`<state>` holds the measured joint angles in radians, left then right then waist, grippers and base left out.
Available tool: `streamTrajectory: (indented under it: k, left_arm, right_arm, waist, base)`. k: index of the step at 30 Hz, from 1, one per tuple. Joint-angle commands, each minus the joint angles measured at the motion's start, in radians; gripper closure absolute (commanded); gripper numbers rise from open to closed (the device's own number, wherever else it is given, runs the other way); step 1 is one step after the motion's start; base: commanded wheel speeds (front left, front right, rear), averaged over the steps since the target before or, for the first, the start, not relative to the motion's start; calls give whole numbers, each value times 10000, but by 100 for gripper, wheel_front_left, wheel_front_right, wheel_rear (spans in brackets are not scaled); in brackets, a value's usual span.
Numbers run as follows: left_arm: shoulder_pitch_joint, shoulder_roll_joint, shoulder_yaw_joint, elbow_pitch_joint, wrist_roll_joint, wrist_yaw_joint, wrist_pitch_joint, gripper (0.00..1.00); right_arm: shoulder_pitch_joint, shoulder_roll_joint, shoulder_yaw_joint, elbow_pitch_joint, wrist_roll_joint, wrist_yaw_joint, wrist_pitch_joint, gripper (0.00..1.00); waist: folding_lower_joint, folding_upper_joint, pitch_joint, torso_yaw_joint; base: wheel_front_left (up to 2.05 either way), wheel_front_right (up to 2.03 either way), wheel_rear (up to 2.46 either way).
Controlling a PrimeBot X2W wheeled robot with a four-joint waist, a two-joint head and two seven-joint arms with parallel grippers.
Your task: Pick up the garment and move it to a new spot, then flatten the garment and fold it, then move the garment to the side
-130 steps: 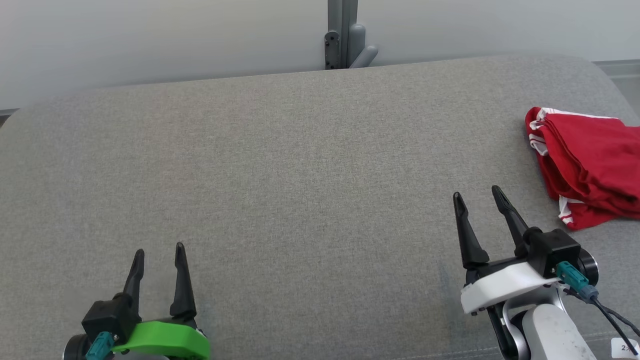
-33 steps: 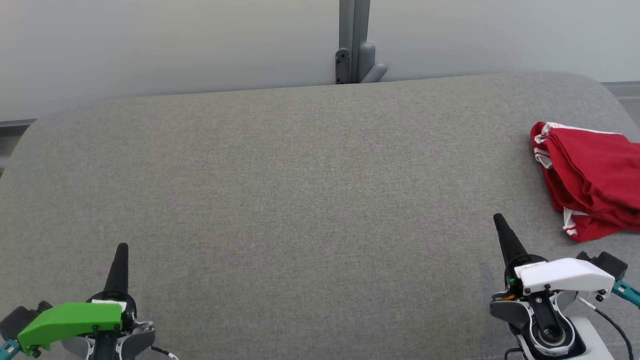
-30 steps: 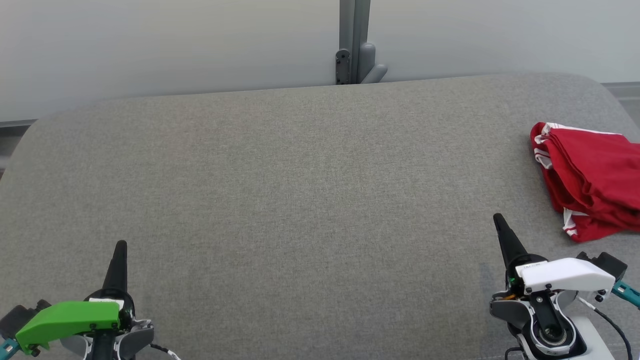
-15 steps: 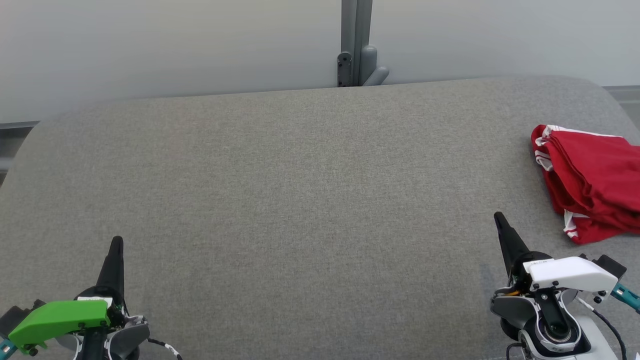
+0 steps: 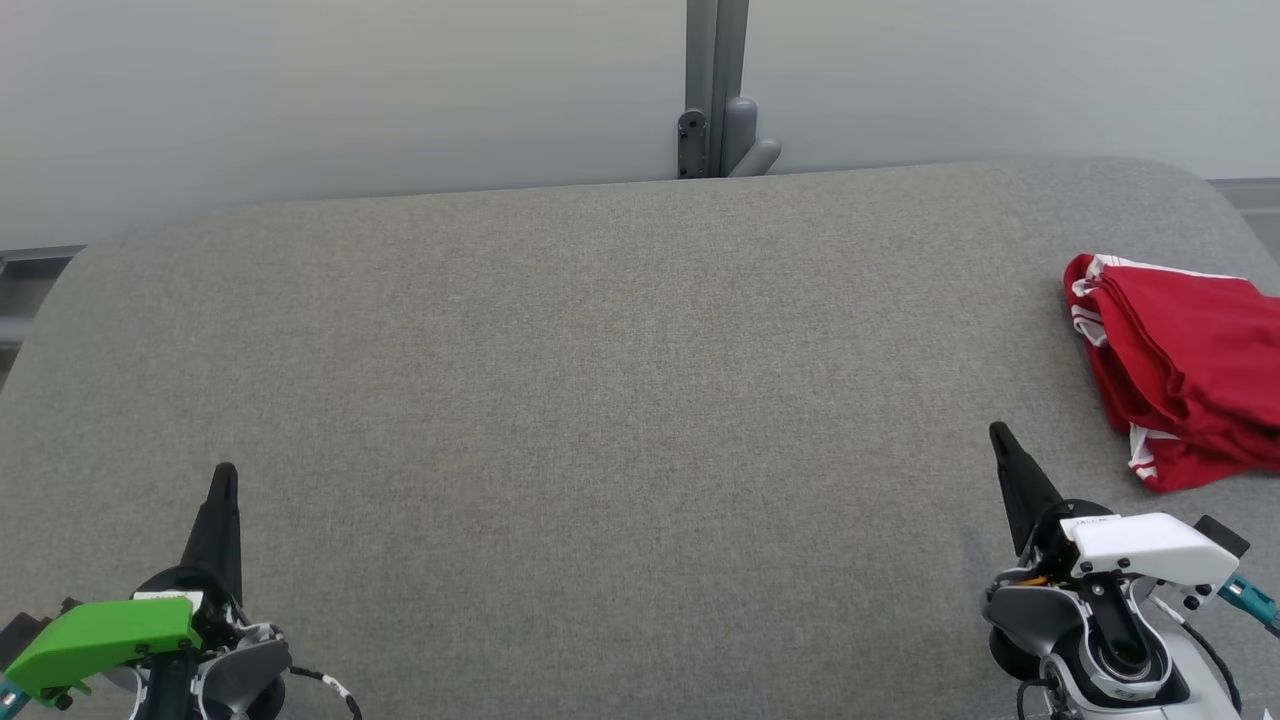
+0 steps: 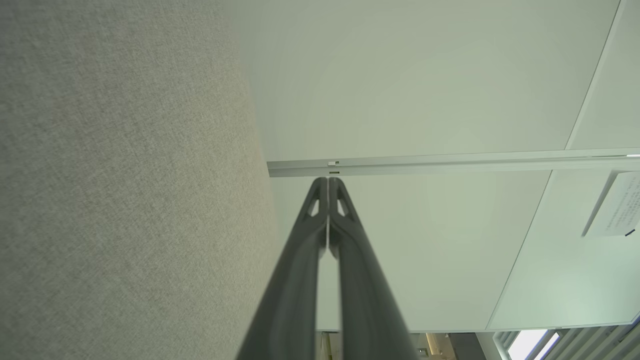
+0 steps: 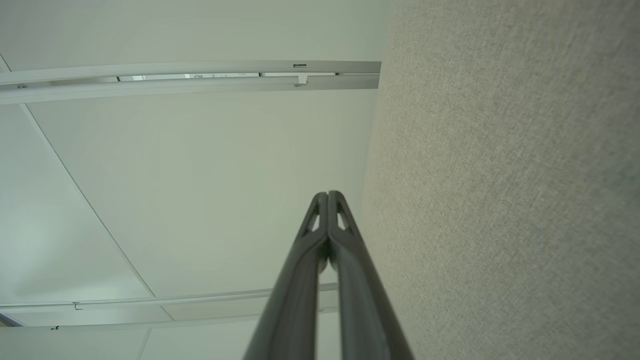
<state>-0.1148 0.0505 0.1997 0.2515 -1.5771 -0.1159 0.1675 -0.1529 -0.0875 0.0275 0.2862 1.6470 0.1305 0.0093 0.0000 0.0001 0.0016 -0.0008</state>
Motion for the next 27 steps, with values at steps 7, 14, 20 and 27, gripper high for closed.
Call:
streamTrajectory:
  k: [7,14,20,27]
  left_arm:
    - [-130,-3,80,-25,-240,-82,81,100]
    - [-130,-2,80,-25,-239,-82,81,100]
    - [-129,-2,80,-25,-239,-82,81,100]
    - [-129,0,80,-24,-239,-82,81,100]
  right_arm:
    - [-105,-35,-44,34,230,4,83,100]
    - [-104,-17,-63,35,205,4,98,100]
    - [-104,-6,-78,36,186,4,113,100]
    - [-104,5,-92,38,165,4,131,100]
  waist:
    - [0,-1,-14,8]
    - [0,-1,-14,8]
    - [0,-1,-14,8]
    - [0,-1,-14,8]
  base:
    - [0,0,0]
    - [0,0,0]
    - [0,0,0]
    - [0,0,0]
